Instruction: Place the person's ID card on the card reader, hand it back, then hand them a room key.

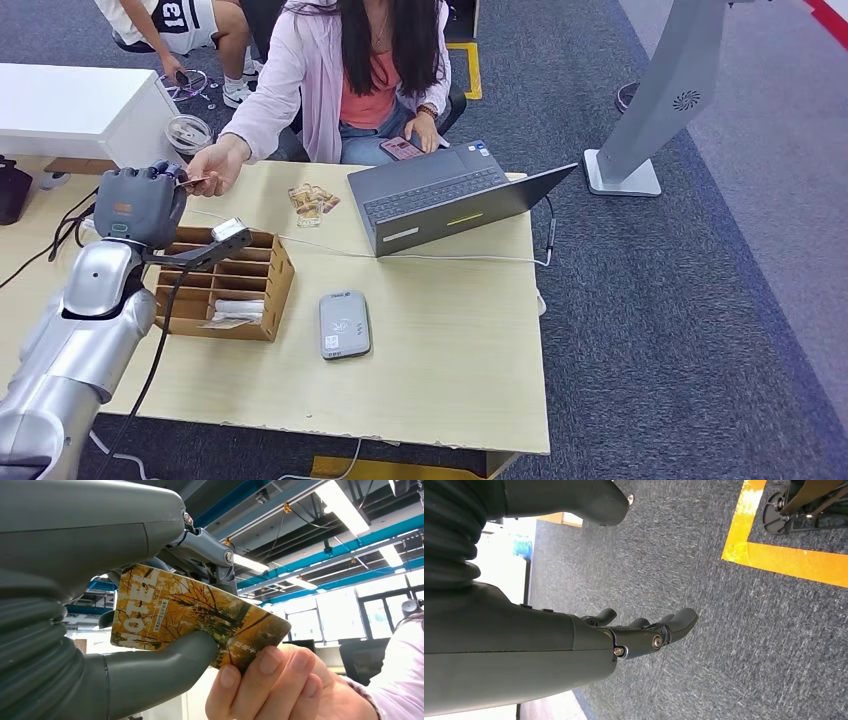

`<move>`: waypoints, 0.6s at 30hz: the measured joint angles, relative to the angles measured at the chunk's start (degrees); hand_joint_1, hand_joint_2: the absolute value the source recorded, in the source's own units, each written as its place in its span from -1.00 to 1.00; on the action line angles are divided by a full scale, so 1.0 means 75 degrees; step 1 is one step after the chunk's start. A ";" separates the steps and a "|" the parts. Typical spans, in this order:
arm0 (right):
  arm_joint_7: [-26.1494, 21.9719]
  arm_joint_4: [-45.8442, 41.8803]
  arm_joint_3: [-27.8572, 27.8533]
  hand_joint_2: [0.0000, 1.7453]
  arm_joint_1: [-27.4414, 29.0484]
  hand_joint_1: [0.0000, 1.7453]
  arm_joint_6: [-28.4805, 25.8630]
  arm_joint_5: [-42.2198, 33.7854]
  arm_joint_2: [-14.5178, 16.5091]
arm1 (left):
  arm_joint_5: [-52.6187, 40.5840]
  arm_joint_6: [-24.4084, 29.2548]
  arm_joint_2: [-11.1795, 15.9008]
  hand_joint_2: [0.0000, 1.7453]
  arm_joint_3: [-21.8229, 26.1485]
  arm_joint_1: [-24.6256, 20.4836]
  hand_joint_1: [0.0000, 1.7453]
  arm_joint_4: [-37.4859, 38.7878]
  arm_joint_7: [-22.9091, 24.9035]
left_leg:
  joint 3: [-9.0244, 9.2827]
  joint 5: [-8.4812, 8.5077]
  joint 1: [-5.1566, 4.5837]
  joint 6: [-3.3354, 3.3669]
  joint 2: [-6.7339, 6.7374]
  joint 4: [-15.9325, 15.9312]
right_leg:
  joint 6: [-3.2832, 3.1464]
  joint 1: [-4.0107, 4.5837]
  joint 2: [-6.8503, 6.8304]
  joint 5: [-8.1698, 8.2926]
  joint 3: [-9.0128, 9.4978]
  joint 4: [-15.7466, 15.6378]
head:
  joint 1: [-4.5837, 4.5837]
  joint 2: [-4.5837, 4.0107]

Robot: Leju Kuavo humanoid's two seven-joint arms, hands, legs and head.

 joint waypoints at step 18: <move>-0.0023 0.0000 -0.0002 1.00 -0.0007 -1.00 -0.0044 0.0000 0.0000 | -0.0006 0.0277 0.0002 1.00 0.0139 0.0097 -1.00 0.0176 -0.0063 | -0.0010 0.0000 0.0000 0.0000 0.0001 -0.0001 | 0.0000 0.0000 0.0001 0.0000 -0.0012 0.0000 | 0.0001 0.0000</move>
